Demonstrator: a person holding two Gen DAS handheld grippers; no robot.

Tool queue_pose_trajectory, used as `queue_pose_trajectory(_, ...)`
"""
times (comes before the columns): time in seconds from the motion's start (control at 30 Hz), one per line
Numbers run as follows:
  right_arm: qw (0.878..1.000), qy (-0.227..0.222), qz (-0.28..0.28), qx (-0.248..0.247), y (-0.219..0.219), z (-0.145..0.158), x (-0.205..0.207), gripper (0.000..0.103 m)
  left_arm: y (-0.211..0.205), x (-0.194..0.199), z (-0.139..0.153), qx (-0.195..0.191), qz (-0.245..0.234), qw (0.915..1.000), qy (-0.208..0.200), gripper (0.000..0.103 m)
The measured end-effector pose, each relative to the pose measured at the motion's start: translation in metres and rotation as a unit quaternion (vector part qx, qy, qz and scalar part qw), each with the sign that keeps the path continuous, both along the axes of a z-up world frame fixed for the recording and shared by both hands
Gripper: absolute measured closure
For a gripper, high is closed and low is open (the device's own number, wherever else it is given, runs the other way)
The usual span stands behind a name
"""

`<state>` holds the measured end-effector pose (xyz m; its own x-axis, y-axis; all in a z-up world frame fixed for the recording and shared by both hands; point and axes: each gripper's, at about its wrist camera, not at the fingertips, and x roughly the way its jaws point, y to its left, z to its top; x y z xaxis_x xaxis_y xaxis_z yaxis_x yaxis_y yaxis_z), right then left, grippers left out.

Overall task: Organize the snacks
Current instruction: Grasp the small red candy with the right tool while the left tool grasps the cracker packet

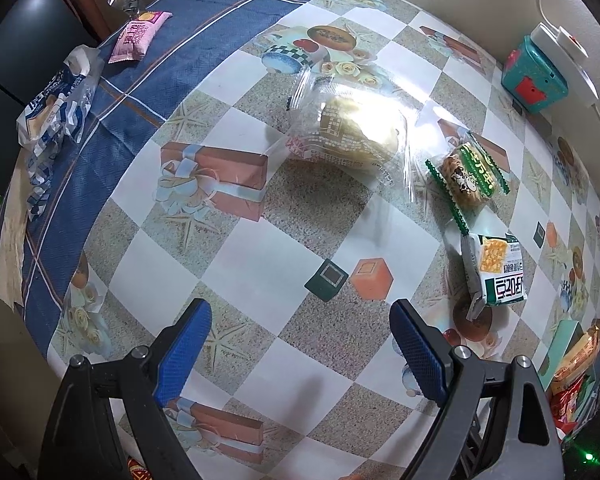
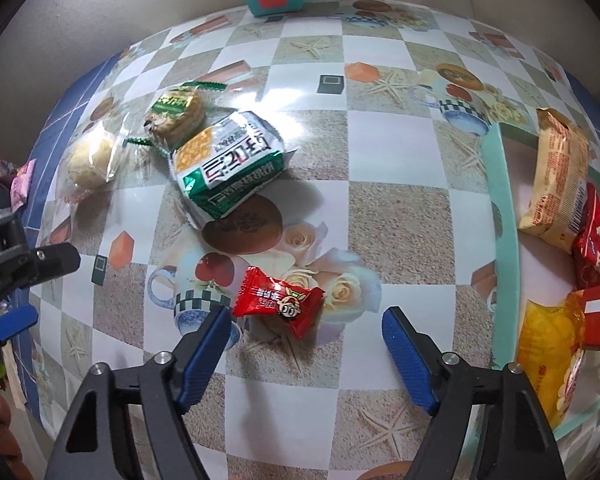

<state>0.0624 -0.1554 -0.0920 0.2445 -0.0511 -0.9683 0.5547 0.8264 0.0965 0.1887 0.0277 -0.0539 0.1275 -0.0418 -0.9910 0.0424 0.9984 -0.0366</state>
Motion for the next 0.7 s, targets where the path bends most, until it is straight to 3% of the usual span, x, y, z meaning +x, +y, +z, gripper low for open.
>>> queue_pose_trajectory(0.23,1.000,-0.008,0.014,-0.027,0.008,-0.003,0.004,0.038,-0.001,0.002,-0.002,-0.003,-0.001,1.0000,0.002,0.012)
queue_pose_trajectory(0.3,0.999,-0.012,0.021,-0.029,0.010,-0.004,0.007,0.049,-0.001,0.003,-0.003,-0.004,-0.001,1.0000,0.002,0.012)
queue_pose_trajectory(0.5,0.998,-0.023,0.034,-0.042,0.012,-0.002,0.008,0.067,-0.001,0.003,-0.003,-0.004,-0.001,1.0000,0.002,0.012)
queue_pose_trajectory(0.7,0.999,-0.046,0.021,-0.021,-0.009,0.000,0.002,0.073,-0.005,0.004,-0.003,-0.005,-0.002,1.0000,0.001,0.012)
